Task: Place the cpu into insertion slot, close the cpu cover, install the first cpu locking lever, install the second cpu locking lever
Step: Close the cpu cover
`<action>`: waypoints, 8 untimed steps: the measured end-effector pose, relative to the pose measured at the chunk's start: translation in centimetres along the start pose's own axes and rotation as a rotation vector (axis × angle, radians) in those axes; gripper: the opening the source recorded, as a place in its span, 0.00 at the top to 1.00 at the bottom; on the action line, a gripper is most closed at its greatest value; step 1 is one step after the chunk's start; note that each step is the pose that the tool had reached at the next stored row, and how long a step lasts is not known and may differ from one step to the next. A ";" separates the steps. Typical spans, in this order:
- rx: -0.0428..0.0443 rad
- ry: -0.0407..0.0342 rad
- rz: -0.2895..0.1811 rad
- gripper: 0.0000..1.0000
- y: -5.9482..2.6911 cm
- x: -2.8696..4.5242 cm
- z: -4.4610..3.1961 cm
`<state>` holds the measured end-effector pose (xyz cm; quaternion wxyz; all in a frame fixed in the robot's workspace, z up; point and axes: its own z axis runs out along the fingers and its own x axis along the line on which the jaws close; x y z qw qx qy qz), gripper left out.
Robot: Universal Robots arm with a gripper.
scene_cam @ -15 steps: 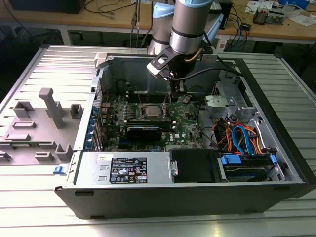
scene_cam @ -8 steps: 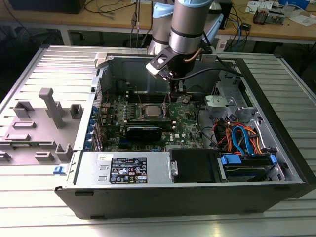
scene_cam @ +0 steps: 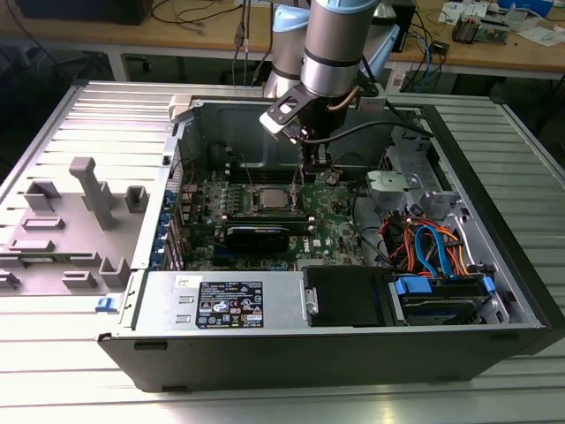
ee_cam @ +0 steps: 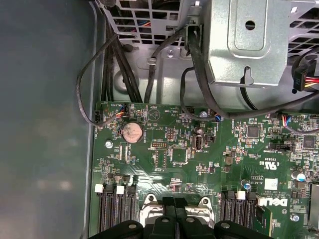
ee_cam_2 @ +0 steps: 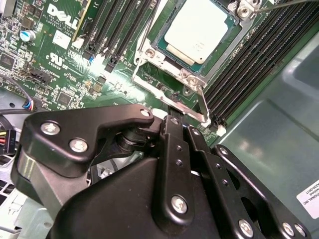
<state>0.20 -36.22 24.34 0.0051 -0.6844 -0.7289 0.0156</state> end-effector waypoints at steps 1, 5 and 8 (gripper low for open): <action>0.0000 0.0000 0.000 0.89 -0.02 0.00 0.00; 0.0000 -0.0001 0.000 0.89 -0.08 0.00 0.00; 0.0000 0.0000 0.000 0.89 -0.15 0.01 0.00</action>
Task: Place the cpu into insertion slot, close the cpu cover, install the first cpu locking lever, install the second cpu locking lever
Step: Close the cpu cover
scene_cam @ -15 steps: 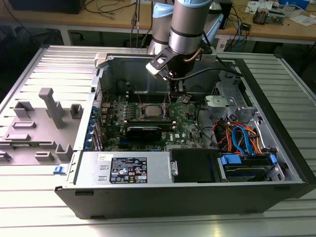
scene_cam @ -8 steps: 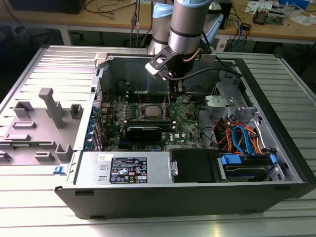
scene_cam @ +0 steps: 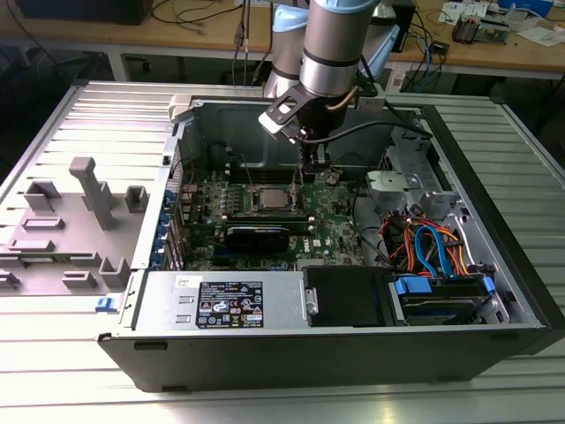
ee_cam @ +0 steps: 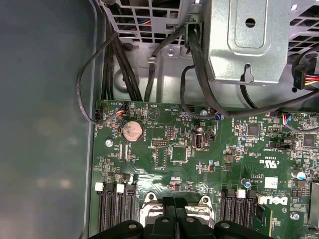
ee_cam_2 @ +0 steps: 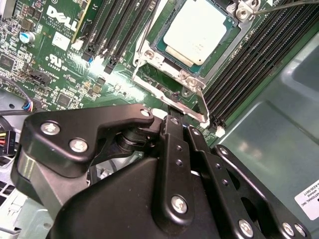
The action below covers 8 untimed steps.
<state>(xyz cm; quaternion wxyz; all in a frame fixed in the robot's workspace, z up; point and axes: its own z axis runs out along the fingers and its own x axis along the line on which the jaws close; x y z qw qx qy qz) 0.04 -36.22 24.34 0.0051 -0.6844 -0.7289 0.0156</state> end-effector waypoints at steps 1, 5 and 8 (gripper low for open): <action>0.0000 0.0000 0.000 0.89 -0.03 0.00 0.00; 0.0000 0.0000 0.000 0.89 -0.10 0.01 0.00; 0.0000 0.0000 0.000 0.89 -0.15 0.01 0.00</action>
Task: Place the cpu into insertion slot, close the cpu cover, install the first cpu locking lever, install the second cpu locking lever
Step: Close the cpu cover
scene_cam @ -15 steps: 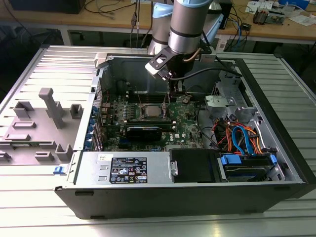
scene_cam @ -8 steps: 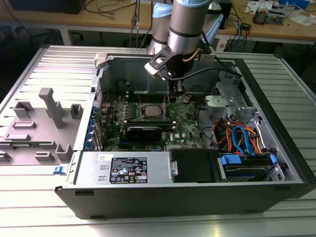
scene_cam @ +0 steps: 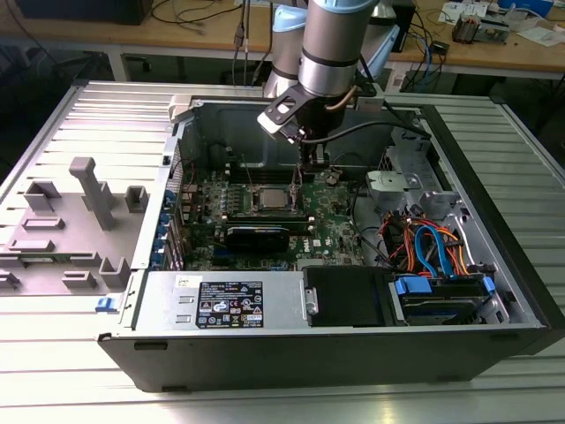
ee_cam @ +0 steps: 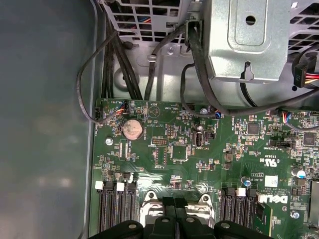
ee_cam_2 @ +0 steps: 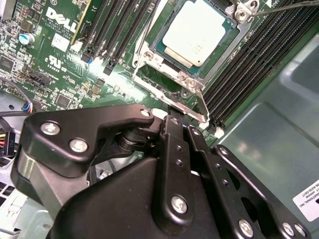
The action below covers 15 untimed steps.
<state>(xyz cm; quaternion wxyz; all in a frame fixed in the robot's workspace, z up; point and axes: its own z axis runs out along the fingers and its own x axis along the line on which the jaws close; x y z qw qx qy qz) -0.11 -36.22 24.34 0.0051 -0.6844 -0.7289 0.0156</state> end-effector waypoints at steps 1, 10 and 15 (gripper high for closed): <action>0.0000 0.0000 0.000 0.89 -0.02 0.00 0.00; 0.0000 0.0000 0.000 0.89 -0.23 0.02 0.01; 0.0000 0.0000 0.000 0.89 -0.47 0.03 0.01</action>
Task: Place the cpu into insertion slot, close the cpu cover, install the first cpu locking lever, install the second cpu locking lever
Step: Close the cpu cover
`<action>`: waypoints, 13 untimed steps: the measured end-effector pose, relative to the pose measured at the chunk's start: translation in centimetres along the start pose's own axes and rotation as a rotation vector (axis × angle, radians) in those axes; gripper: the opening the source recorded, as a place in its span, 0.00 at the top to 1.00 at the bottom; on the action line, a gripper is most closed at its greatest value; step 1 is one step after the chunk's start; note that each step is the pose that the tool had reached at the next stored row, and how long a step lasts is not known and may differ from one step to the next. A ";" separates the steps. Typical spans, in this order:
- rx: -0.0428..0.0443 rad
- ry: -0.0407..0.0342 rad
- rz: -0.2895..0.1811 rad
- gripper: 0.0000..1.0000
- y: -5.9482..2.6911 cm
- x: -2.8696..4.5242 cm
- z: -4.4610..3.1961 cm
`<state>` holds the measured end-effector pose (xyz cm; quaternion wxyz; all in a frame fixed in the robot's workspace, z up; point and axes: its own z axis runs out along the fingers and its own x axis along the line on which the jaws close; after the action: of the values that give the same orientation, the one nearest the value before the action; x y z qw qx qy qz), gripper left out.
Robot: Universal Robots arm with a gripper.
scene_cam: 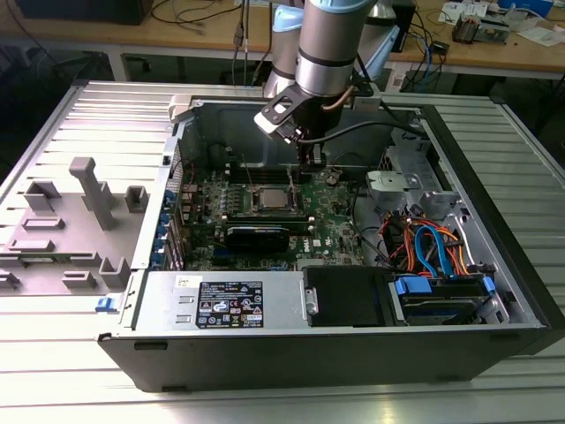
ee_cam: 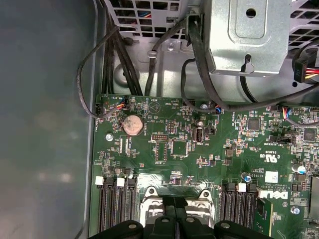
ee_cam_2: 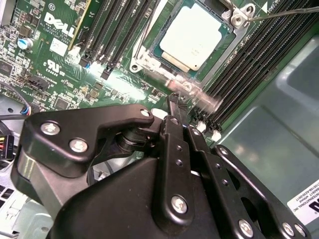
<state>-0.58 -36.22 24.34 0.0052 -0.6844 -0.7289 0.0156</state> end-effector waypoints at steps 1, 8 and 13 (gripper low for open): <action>-0.0001 -0.0001 0.000 0.89 -0.01 0.00 0.00; 0.0000 0.0000 0.000 0.89 -0.04 0.00 0.00; -0.0001 0.0000 0.000 0.89 -0.10 0.01 0.00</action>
<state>-0.69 -36.22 24.34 0.0051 -0.6845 -0.7288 0.0156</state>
